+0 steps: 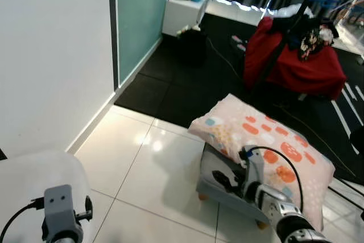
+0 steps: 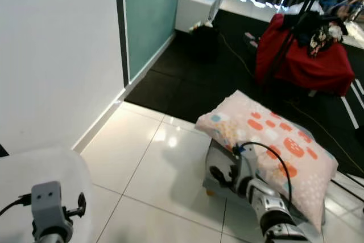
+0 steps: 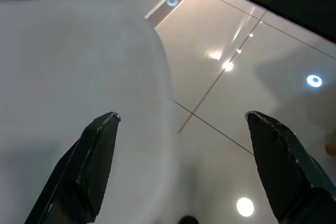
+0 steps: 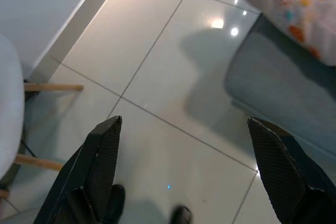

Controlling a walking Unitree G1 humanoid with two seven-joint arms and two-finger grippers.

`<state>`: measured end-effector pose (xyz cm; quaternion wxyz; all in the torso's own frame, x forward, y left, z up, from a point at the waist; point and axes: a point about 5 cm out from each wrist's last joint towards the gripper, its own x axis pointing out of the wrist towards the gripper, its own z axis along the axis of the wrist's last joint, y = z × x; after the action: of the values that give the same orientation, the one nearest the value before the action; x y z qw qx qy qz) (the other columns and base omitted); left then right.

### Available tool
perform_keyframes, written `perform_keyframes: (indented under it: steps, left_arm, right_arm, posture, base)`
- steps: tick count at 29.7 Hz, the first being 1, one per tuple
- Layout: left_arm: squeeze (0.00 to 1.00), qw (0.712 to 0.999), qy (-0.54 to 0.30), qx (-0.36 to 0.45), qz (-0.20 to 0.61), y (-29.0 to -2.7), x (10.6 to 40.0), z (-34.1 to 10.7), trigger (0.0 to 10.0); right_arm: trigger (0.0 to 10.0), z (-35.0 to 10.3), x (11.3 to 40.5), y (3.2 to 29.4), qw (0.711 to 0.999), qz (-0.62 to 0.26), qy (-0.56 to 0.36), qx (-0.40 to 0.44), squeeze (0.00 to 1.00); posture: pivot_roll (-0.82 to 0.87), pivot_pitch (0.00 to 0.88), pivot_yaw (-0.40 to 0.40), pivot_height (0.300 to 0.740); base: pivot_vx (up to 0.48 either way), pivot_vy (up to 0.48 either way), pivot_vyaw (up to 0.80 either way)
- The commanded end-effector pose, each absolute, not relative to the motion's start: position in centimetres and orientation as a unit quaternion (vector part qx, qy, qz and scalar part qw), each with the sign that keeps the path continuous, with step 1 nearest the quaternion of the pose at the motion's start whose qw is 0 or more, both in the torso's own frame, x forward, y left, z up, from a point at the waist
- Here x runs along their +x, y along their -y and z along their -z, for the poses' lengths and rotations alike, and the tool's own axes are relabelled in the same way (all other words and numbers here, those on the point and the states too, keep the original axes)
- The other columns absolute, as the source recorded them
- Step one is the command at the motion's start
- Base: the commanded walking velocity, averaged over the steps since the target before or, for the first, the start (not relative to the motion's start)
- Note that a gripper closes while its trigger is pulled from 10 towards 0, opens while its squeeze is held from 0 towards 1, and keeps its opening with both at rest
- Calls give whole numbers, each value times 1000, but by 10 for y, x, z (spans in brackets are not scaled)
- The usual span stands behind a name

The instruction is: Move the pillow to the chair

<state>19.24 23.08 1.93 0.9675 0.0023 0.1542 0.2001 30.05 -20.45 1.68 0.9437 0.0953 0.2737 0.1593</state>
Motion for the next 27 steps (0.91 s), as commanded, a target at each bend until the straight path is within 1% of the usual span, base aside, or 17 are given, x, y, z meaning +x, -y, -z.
perform_keyframes:
  steps: [1, 9, 26, 27]
  left_arm:
    - [0, 967, -164, -12, -196, -224, 190, -15, 10000]
    - [0, 967, -163, -17, -196, -222, 190, -16, 10000]
    - [0, 967, -164, -18, -196, -221, 190, -16, 10000]
    - [0, 967, -165, -19, -195, -221, 190, -16, 10000]
  right_arm:
    - [10000, -15, 297, 212, 943, -147, -280, 102, 0]
    - [10000, -14, 297, 214, 942, -141, -287, 99, 0]
    - [10000, -12, 296, 214, 940, -144, -295, 92, 0]
    - [10000, -12, 295, 214, 939, -146, -299, 89, 0]
  posture:
    - [-15, 86, -188, 740]
    - [-18, 67, -185, 740]
    - [-21, 68, -188, 740]
    - [-21, 70, -187, 740]
  base:
    - [0, -480, 0]
    - [0, -480, 0]
    - [0, -480, 0]
    - [0, -480, -763]
